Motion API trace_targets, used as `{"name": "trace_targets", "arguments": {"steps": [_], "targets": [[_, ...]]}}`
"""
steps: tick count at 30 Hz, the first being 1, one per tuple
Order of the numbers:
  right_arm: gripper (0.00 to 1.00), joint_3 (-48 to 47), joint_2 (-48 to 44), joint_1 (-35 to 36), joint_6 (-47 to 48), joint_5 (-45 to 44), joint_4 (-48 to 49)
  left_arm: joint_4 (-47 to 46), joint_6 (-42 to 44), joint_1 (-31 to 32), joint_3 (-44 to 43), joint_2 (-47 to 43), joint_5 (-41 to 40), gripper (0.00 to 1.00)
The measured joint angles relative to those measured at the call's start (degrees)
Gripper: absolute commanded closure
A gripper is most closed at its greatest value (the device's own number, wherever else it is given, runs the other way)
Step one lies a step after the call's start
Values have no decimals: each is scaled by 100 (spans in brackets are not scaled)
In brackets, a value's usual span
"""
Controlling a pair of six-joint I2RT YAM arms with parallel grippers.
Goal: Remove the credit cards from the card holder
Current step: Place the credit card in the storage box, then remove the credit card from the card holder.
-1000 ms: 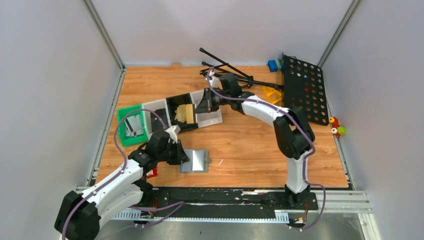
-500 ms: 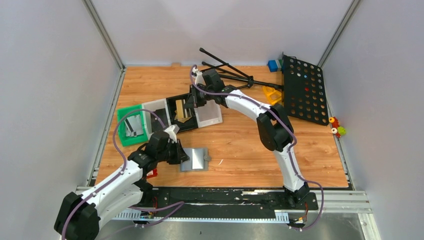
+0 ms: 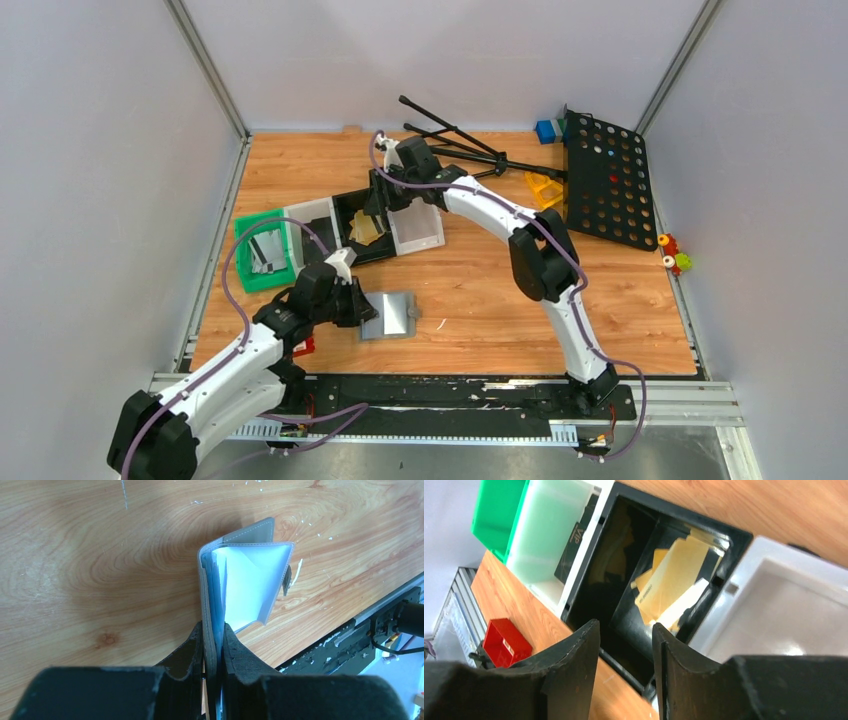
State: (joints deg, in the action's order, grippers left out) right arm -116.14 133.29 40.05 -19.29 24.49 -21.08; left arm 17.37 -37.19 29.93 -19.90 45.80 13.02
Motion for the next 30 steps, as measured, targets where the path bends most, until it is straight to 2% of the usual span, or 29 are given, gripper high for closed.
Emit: {"name": "trace_targets", "arguments": {"steps": [3,7,12,17,24,27,30], "targets": [[50,382,-404,0,129,-37,-76,-13,-2,0,0,-33,4,85],[48,1587,-1609,0,249,-103,2,-103,-26,0,0,-15,63,83],[49,3279,-3462,0,236,-149,343,-372,-122,33,2,201,177,83],[53,4857,-4806,0,101,-247,566,-640,-184,284,0,581,179,80],[54,6640,-6332,0,-96,-717,570,-1010,-284,765,-201,1353,129,80],[54,7270,-7104,0,-321,-800,837,-1270,-350,957,-267,1633,101,80],[56,7755,-7460,0,-546,-767,1233,-1491,-396,1082,-358,1921,98,79]]}}
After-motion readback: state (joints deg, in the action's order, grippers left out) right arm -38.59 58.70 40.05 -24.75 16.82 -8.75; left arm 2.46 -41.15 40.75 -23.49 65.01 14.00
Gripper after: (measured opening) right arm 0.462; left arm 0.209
